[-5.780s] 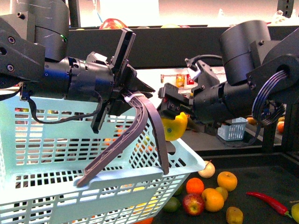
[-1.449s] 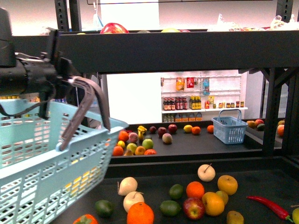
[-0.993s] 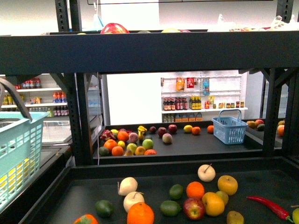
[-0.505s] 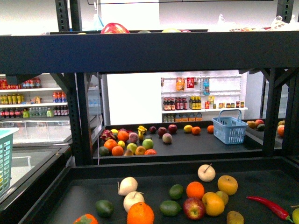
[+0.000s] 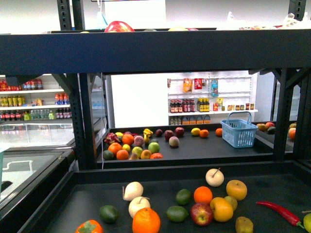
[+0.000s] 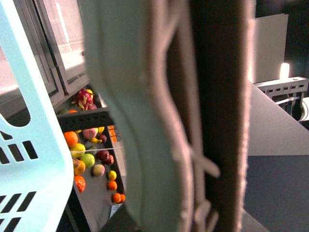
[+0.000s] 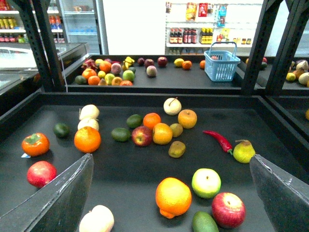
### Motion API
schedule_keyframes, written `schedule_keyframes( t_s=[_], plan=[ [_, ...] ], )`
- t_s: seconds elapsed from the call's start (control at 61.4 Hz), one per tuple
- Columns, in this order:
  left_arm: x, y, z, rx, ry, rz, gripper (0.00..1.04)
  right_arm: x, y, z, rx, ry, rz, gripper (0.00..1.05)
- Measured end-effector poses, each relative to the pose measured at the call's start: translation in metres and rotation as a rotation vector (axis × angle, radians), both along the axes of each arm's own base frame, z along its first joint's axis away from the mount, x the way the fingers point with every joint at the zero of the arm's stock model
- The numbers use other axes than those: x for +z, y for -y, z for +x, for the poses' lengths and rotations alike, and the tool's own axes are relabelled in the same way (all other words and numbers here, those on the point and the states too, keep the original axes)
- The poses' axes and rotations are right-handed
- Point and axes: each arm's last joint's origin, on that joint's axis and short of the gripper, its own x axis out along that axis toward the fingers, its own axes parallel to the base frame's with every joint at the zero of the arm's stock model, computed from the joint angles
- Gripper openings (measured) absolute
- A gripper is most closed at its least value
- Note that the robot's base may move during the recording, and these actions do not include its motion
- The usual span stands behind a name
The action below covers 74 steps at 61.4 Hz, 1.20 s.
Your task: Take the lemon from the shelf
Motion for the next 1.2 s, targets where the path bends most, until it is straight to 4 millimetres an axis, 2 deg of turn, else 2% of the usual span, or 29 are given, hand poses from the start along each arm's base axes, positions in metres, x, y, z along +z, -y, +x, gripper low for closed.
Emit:
schedule_keyframes(
  t_s=[0.212, 0.407, 0.668, 0.944, 1.107, 1.205],
  plan=[
    [-0.008, -0.005, -0.008, 0.013, -0.066, 0.018, 0.66, 0.0, 0.0, 0.0, 0.0, 0.0, 0.0, 0.97],
    [0.004, -0.003, -0.012, 0.01, -0.152, 0.046, 0.98, 0.0, 0.0, 0.0, 0.0, 0.0, 0.0, 0.97],
    [0.034, -0.001, -0.029, 0.034, -0.188, 0.083, 0.97, 0.0, 0.0, 0.0, 0.0, 0.0, 0.0, 0.97],
    [0.055, 0.012, -0.06, 0.036, -0.394, 0.108, 0.97, 0.0, 0.0, 0.0, 0.0, 0.0, 0.0, 0.97],
    [0.083, 0.034, -0.098, 0.101, -0.595, 0.277, 0.97, 0.0, 0.0, 0.0, 0.0, 0.0, 0.0, 0.97],
    [0.102, 0.062, -0.134, 0.142, -0.704, 0.46, 0.97, 0.0, 0.0, 0.0, 0.0, 0.0, 0.0, 0.97]
  ],
)
